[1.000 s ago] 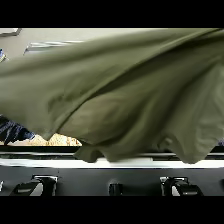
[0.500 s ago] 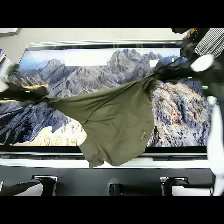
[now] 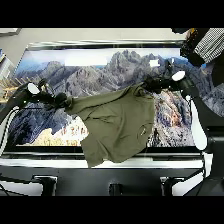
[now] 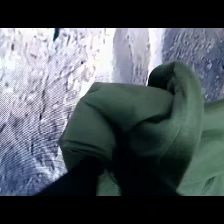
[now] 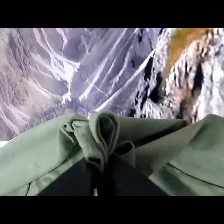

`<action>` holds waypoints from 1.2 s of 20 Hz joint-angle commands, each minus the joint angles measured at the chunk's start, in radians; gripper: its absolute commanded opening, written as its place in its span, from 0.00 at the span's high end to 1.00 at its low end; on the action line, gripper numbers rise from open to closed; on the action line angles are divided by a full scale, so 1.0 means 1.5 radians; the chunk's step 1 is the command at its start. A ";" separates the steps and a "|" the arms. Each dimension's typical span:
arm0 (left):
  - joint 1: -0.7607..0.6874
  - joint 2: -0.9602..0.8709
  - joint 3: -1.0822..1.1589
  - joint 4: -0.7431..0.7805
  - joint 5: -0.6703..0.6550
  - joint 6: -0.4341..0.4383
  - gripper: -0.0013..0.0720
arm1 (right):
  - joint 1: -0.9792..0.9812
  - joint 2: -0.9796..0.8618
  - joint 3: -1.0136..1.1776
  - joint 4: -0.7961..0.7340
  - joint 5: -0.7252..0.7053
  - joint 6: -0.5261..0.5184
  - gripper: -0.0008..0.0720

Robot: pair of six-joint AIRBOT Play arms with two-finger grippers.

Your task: Fold the clothes and pants, and hang the long-sleeved shirts on hangers.

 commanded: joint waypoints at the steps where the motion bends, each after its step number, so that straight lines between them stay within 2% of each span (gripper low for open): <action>1: 0.009 -0.004 0.030 -0.007 -0.065 0.043 0.27 | 0.000 0.023 0.001 -0.020 0.002 -0.007 0.49; 2: 0.015 0.009 0.040 -0.008 -0.102 0.064 0.14 | 0.000 0.036 0.001 -0.027 0.008 -0.007 0.39; 4: 0.031 0.064 0.039 0.006 -0.156 0.099 0.14 | -0.013 0.071 0.001 -0.052 0.037 0.001 0.39; 7: 0.060 0.185 0.008 0.043 -0.199 0.099 0.14 | -0.062 0.130 0.001 -0.114 0.141 0.008 0.38; 10: 0.075 0.329 -0.097 0.034 -0.205 0.098 0.14 | -0.131 0.146 -0.003 -0.166 0.264 -0.011 0.23; 14: 0.074 0.495 -0.271 -0.044 -0.205 0.098 0.14 | -0.180 0.130 -0.081 -0.165 0.240 -0.045 0.23; 16: 0.074 0.553 -0.328 -0.083 -0.205 0.098 0.14 | -0.177 0.102 -0.115 -0.126 0.225 -0.077 0.23; 18: 0.073 0.586 -0.356 -0.107 -0.206 0.098 0.14 | -0.165 0.063 -0.130 -0.064 0.222 -0.105 0.24; 21: 0.073 0.595 -0.364 -0.115 -0.211 0.099 0.14 | -0.131 0.016 -0.132 -0.079 0.192 -0.104 0.26; 24: 0.073 0.595 -0.383 -0.115 -0.210 0.099 0.14 | -0.107 -0.017 -0.132 -0.086 0.177 -0.099 0.40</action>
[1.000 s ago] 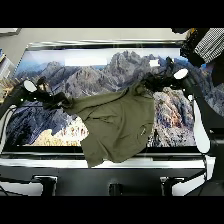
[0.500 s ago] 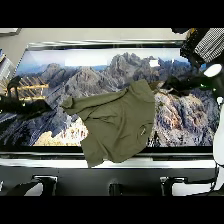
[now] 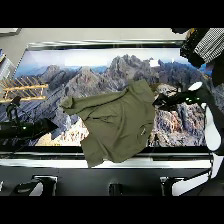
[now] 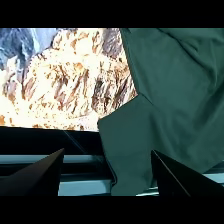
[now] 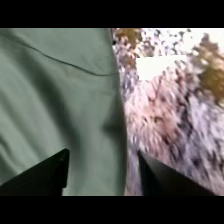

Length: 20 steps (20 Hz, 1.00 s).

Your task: Fold the clothes and pants, and hang the long-sleeved shirts on hangers.

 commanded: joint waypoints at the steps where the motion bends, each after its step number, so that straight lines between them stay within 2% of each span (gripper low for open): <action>1: 0.000 0.010 -0.039 -0.012 0.000 0.000 0.14 | 0.026 -0.035 -0.004 0.004 -0.021 -0.005 0.57; 2: -0.001 0.005 -0.057 -0.017 0.006 0.000 0.14 | 0.027 -0.032 -0.004 0.007 -0.024 -0.008 0.69; 3: -0.003 -0.004 -0.081 -0.037 0.017 0.015 0.14 | 0.027 -0.028 -0.004 0.017 -0.023 -0.013 0.85; 4: -0.008 -0.016 -0.104 -0.069 0.031 0.039 0.14 | 0.027 -0.020 -0.004 0.021 -0.024 -0.015 0.94; 6: -0.038 -0.051 -0.146 -0.128 0.072 0.077 0.14 | 0.027 0.002 -0.004 0.021 -0.022 -0.015 0.94; 10: -0.143 -0.158 -0.187 -0.146 0.186 0.108 0.15 | 0.027 0.042 -0.004 0.023 0.001 -0.004 0.94; 12: -0.204 -0.223 -0.185 -0.199 0.217 0.160 0.17 | 0.027 0.061 -0.004 0.024 0.016 0.002 0.94; 16: -0.277 -0.320 -0.185 -0.209 0.229 0.166 0.17 | 0.027 0.097 -0.004 0.023 0.013 0.024 0.94; 20: -0.287 -0.331 -0.184 -0.239 0.250 0.168 0.18 | 0.027 0.128 -0.004 0.023 0.023 0.025 0.94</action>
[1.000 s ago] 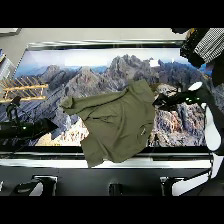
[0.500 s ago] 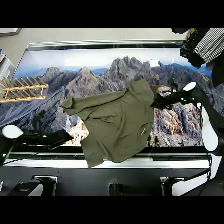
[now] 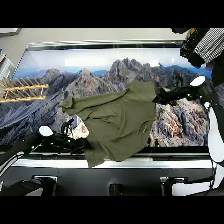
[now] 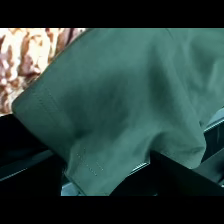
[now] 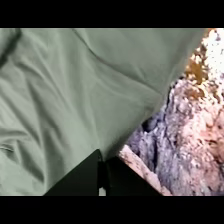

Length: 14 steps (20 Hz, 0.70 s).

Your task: Fold the clothes and pants, and hang the long-sleeved shirts on hangers.

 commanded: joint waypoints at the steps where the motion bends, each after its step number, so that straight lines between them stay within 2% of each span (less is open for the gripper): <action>1: -0.018 -0.023 0.001 -0.028 0.038 0.022 0.45 | 0.000 0.030 0.000 0.001 0.010 0.005 0.94; 2: -0.018 -0.023 0.004 -0.053 0.038 0.042 0.86 | 0.001 0.038 0.000 0.001 0.011 0.005 0.94; 3: -0.018 -0.023 0.008 -0.078 0.038 0.061 0.96 | 0.001 0.047 0.000 0.001 0.013 0.005 0.94; 7: -0.012 -0.004 0.084 -0.094 0.035 0.073 0.96 | 0.000 0.098 0.000 0.008 0.012 0.000 0.94; 9: 0.015 0.030 0.166 -0.085 0.009 0.072 0.96 | 0.000 0.154 0.010 0.020 -0.021 -0.019 0.94; 12: 0.093 0.112 0.353 -0.030 -0.050 0.024 0.96 | 0.000 0.274 0.077 -0.010 -0.082 -0.026 0.94; 14: 0.152 0.180 0.490 0.043 -0.075 -0.031 0.96 | 0.000 0.370 0.130 -0.075 -0.120 0.013 0.94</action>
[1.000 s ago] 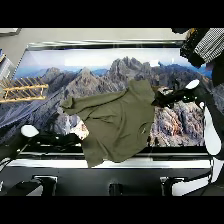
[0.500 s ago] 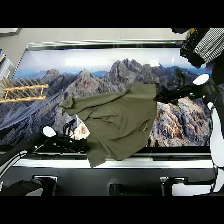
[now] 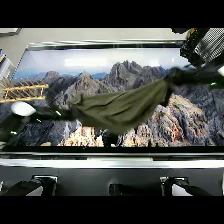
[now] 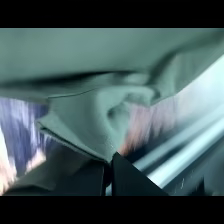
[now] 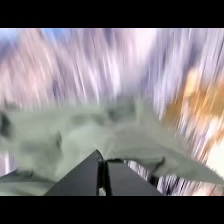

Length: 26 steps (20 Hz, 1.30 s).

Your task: Fold the clothes and pants, and hang the long-sleeved shirts on hangers.

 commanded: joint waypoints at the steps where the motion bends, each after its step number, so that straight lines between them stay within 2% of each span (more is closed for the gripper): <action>1: 0.094 0.107 0.223 0.109 -0.054 -0.090 0.96 | 0.000 0.165 0.083 -0.101 -0.075 0.049 0.94; 4: 0.171 0.198 0.364 0.193 -0.069 -0.176 0.96 | 0.000 0.308 0.132 -0.209 -0.096 0.093 0.94; 7: 0.213 0.271 0.410 0.243 -0.069 -0.236 0.96 | 0.000 0.413 0.142 -0.305 -0.124 0.168 0.94; 11: 0.221 0.287 0.401 0.271 -0.090 -0.268 0.96 | 0.000 0.414 0.142 -0.348 -0.125 0.253 0.94; 13: 0.221 0.252 0.370 0.270 -0.110 -0.267 0.96 | 0.000 0.353 0.142 -0.321 -0.093 0.281 0.94; 15: 0.220 0.199 0.328 0.267 -0.129 -0.268 0.96 | 0.000 0.255 0.142 -0.235 -0.051 0.273 0.94; 20: 0.197 -0.018 0.207 0.265 -0.119 -0.242 0.96 | 0.003 -0.092 0.142 -0.027 -0.040 0.161 0.94; 24: 0.152 -0.233 0.185 0.265 -0.068 -0.178 0.96 | 0.049 -0.330 0.142 0.013 -0.067 0.117 0.94; 26: 0.136 -0.318 0.188 0.265 -0.043 -0.172 0.96 | 0.081 -0.403 0.142 0.014 -0.093 0.114 0.94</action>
